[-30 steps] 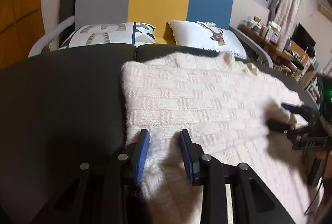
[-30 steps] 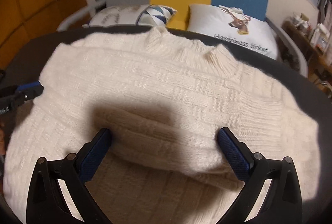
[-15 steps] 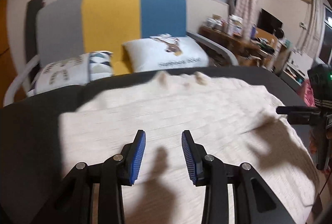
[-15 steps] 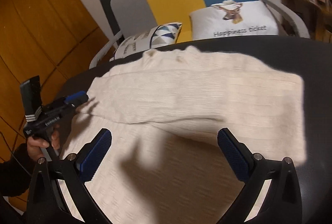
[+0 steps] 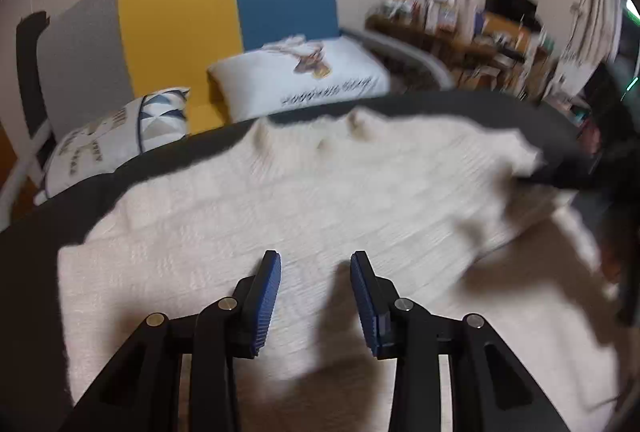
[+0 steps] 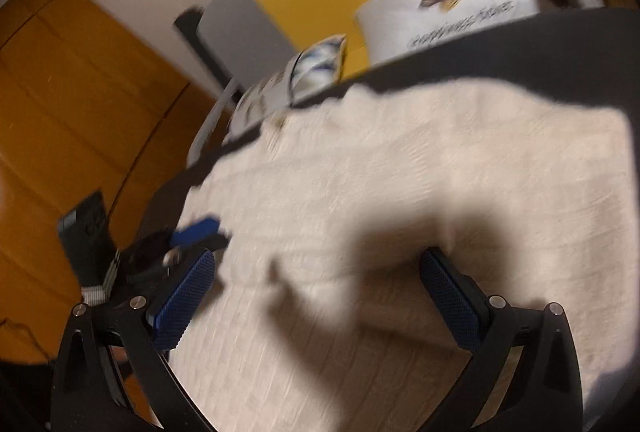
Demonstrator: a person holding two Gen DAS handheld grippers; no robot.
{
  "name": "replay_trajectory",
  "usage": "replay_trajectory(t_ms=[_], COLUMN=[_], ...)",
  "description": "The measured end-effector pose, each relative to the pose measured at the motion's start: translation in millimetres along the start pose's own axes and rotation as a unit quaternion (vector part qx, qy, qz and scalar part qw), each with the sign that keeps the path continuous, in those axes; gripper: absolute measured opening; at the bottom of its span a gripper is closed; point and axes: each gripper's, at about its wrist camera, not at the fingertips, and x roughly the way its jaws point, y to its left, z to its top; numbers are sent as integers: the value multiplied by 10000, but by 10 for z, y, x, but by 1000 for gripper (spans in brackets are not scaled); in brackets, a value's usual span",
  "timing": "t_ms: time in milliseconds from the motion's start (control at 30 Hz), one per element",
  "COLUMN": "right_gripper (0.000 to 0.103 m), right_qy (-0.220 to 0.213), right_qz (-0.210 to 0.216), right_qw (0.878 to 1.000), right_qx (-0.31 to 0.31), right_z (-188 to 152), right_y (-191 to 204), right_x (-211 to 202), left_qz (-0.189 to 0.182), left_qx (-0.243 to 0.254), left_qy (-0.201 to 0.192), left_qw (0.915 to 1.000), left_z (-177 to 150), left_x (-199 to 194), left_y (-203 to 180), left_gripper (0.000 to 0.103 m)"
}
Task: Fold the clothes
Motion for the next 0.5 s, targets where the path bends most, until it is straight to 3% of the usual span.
replay_trajectory(t_ms=[100, 133, 267, 400, 500], right_gripper=[103, 103, 103, 103, 103], right_qy=[-271, -107, 388, 587, 623], right_qz=[253, 338, -178, -95, 197], right_qw=[9993, 9993, 9968, 9951, 9942], right_qx=[-11, -78, -672, -787, -853], right_z=[34, 37, 24, 56, 77], right_y=[-26, -32, 6, -39, -42], right_x=[-142, -130, -9, 96, 95], left_qz=[-248, -369, -666, -807, -807], left_qx=[-185, -229, 34, 366, 554], left_qy=[-106, -171, -410, -346, -205], left_qw=[9995, 9989, 9969, 9955, 9950], left_z=[18, 36, 141, 232, 254], left_x=[-50, -86, -134, -19, 97], left_y=[49, 54, -87, -323, -457], left_gripper=[37, 37, 38, 38, 38])
